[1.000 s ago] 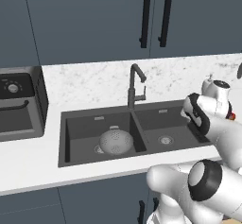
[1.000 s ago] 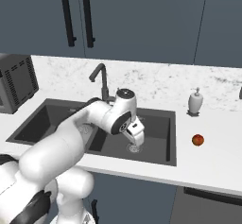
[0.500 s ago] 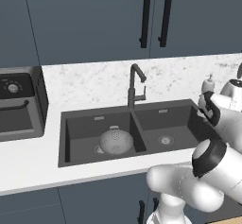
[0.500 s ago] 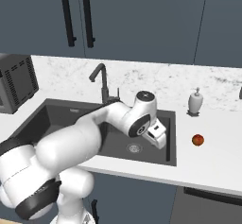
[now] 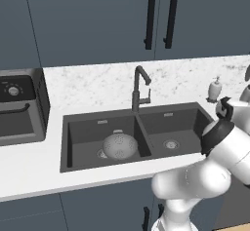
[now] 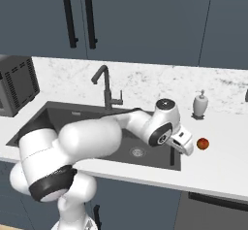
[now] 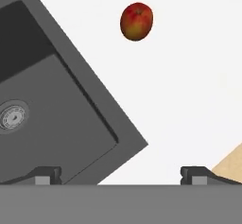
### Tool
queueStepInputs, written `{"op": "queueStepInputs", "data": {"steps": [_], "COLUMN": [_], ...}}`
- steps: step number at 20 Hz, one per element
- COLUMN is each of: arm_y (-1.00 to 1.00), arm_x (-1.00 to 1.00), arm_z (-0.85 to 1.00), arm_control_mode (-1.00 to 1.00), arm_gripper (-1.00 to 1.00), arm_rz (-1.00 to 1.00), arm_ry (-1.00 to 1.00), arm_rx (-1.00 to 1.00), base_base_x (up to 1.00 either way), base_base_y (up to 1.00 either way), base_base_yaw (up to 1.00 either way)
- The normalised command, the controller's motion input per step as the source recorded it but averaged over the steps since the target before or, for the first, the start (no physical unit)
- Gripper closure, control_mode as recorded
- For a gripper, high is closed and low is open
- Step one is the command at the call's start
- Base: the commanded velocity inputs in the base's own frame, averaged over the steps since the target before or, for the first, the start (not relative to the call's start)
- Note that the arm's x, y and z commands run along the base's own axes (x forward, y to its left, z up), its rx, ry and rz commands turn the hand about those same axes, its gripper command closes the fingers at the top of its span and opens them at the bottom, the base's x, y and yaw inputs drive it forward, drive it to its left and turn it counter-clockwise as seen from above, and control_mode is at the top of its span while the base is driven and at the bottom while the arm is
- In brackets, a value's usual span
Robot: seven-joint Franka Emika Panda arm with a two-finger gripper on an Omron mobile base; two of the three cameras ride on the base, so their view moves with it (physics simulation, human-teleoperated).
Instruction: Put the colander in the sink, put the apple in the colander, and turn on the sink faucet and pour water over the colander.
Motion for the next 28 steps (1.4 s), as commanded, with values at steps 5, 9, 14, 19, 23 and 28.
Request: {"op": "queueStepInputs", "data": {"steps": [5, 9, 14, 19, 23, 28], "arm_y": [-0.63, -0.24, -0.34, -0.31, -0.34, -0.32], "arm_x": [0.22, 0.46, 0.52, 0.35, 0.28, 0.28], "arm_z": [0.00, 0.02, 0.00, -0.25, -0.24, -0.25], "arm_control_mode": [-1.00, -1.00, -1.00, -1.00, -1.00, -1.00], "arm_gripper": [-1.00, -1.00, -1.00, -1.00, -1.00, -1.00], "arm_rz": [0.00, 0.00, 0.03, 0.00, 0.00, 0.00], "arm_ry": [0.00, 0.02, 0.01, 0.01, 0.04, 0.05], "arm_rx": [-0.04, 0.00, 0.02, 0.00, 0.00, 0.00], "base_base_x": [0.00, 0.00, 0.00, 0.00, 0.00, 0.00], "base_base_y": [0.00, 0.00, 0.00, 0.00, 0.00, 0.00], "base_base_yaw": [0.00, 0.00, 0.00, 0.00, 0.00, 0.00]}}
